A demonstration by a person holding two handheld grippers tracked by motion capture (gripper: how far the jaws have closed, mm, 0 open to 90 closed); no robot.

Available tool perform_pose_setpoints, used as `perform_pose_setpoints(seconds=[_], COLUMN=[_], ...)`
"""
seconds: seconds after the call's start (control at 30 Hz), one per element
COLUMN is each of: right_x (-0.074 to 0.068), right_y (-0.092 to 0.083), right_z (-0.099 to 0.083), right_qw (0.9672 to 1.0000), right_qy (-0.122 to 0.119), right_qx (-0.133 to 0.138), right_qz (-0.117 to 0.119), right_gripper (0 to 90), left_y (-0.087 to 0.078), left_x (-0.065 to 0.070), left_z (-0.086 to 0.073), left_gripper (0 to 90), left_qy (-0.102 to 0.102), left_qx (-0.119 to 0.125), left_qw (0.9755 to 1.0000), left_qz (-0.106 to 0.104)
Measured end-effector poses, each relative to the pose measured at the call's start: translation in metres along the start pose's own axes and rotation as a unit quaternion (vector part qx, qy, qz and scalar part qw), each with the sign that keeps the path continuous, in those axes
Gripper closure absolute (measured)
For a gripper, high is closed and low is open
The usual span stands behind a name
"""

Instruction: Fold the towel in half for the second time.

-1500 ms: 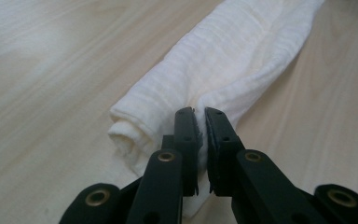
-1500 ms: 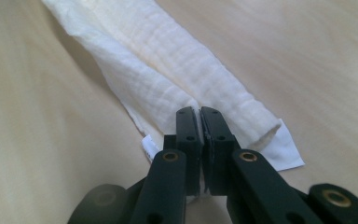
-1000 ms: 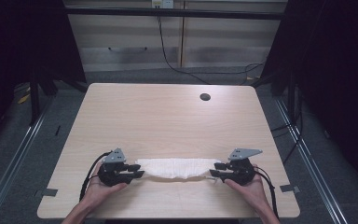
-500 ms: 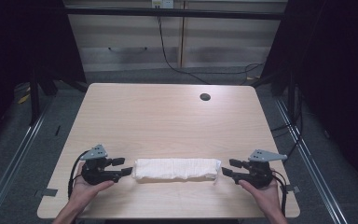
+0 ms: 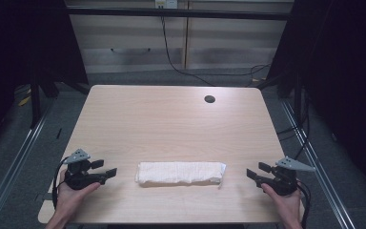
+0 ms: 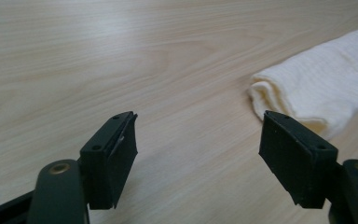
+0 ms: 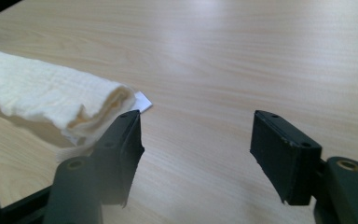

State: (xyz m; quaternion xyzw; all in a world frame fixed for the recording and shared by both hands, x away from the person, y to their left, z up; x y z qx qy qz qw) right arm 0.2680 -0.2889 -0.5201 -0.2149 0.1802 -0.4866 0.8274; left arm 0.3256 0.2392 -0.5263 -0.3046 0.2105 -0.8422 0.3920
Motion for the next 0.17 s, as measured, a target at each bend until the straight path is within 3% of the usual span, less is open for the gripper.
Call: perform_pose_setpoints(seconds=[0.1, 0.13, 0.17], right_x=[0.0017, 0.0025, 0.0029], right_y=[0.002, 0.003, 0.0038], right_z=[-0.0063, -0.0073, -0.0079], right_qw=[0.9999, 0.9998, 0.9997], right_qy=[0.002, 0.0, 0.001], right_qx=[-0.017, -0.019, -0.021], right_qz=[-0.004, -0.005, -0.009], right_gripper=[33.2, 32.1, 31.4], left_y=[0.0037, 0.0043, 0.0039], left_x=[-0.003, -0.0031, -0.0011], left_z=[-0.005, -0.0049, -0.0034], left_gripper=[24.6, 23.5, 22.7], left_qy=[-0.005, -0.005, -0.003], left_qx=[-0.01, -0.006, 0.002], left_qw=[0.9999, 1.0, 1.0], left_qz=[-0.003, 0.004, -0.003])
Point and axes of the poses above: each handheld gripper's, and its own axes: y roughly forward along the jaws, z roughly out of its top, x roughly to its right, the point moved 7 cm from there along y, roughly forward along the jaws, and after that the axes turned 8 degrees about -y, right-handed, at the moved point
